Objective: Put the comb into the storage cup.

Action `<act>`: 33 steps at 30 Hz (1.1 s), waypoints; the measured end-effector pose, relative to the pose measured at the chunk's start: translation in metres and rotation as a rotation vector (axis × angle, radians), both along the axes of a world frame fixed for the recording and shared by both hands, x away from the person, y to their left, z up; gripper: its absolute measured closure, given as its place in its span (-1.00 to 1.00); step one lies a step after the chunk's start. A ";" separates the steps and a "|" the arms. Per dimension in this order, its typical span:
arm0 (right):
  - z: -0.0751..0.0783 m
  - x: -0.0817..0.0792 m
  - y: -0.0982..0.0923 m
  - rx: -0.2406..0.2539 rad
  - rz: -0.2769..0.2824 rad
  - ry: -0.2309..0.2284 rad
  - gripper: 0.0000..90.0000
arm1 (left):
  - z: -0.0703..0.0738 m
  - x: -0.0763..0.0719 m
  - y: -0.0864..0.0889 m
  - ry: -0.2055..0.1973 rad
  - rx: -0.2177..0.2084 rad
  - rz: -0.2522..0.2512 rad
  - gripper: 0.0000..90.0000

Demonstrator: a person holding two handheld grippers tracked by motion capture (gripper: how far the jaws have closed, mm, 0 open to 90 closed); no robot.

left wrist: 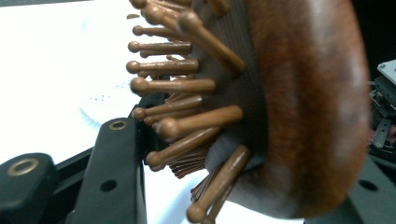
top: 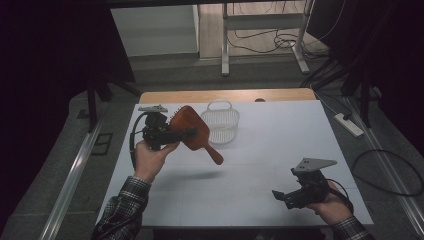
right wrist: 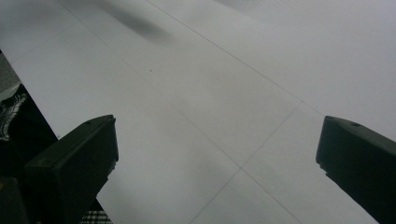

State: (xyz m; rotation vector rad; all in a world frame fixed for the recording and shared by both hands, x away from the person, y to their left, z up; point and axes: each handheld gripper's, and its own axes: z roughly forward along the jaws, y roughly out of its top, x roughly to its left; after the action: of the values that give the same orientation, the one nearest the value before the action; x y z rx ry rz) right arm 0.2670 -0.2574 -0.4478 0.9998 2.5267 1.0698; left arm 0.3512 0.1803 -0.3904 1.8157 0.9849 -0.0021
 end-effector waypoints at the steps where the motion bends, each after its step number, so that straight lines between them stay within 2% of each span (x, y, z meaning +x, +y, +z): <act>1: 0.000 -0.001 -0.002 -0.001 -0.004 0.000 -1.00 | 0.000 0.001 0.000 -0.001 0.000 0.000 0.14; 9: 0.000 -0.006 -0.013 -0.005 -0.032 -0.009 -1.00 | 0.006 0.007 0.004 -0.001 0.000 0.015 0.14; 19: 0.002 -0.013 -0.027 0.004 -0.074 -0.011 -1.00 | 0.013 0.015 0.009 0.003 -0.034 0.028 0.14; 26: 0.004 -0.016 -0.037 0.016 -0.108 -0.013 -1.00 | 0.018 0.021 0.011 0.004 -0.039 0.037 0.14; 33: 0.004 -0.020 -0.046 0.005 -0.140 -0.012 -1.00 | 0.023 0.028 0.012 0.002 -0.043 0.052 0.14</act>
State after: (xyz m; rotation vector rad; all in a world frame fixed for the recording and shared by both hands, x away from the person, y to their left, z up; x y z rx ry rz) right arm 0.2467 -0.3038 -0.4437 1.1494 2.4053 1.0391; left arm 0.3791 0.1921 -0.3670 1.7513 1.0258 0.0064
